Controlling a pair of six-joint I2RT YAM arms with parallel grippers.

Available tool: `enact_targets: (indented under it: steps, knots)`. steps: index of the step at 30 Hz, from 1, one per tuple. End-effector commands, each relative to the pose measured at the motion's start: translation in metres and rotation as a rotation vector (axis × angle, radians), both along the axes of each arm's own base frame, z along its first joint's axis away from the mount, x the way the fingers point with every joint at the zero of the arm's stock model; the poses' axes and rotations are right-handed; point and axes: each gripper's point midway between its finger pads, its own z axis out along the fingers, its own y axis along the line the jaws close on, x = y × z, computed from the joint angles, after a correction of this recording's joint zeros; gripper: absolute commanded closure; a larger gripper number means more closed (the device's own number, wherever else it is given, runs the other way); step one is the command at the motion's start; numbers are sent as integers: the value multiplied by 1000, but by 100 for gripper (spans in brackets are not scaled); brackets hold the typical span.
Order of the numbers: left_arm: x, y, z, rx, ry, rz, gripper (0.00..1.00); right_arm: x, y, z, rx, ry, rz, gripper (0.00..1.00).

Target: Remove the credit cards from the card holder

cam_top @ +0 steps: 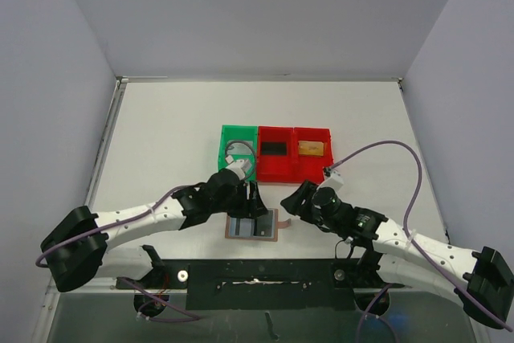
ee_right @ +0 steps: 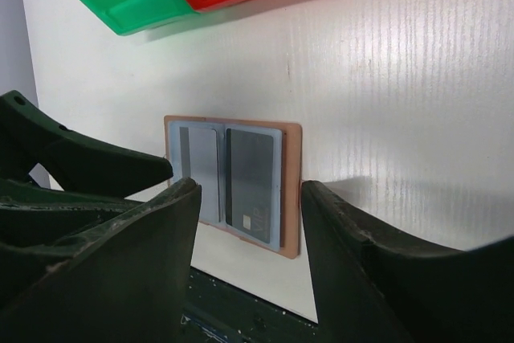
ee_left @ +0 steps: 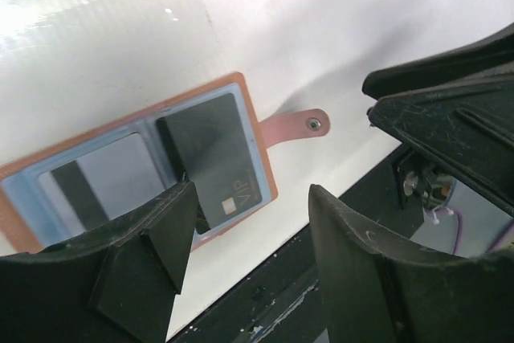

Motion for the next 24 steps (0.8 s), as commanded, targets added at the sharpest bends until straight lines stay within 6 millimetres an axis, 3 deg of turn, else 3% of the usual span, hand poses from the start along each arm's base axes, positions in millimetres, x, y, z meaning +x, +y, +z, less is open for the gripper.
enact_targets:
  steps: [1, 6, 12, 20, 24]
  knots:
    - [12, 18, 0, 20, -28, 110, 43, 7, 14, 12, 57, -53, 38, 47]
    - [12, 24, -8, 3, 23, 156, 43, 8, 16, 2, 45, 19, -5, 54]
    - [21, 32, 8, -131, 28, 246, 42, 8, 41, 3, 92, 25, 59, 57]
    - [28, 60, 11, -195, 31, 344, 35, 6, 68, -11, 24, 79, 123, 64]
    - [29, 65, 14, -220, 21, 360, 22, 4, 75, -22, 16, 117, 134, 66]
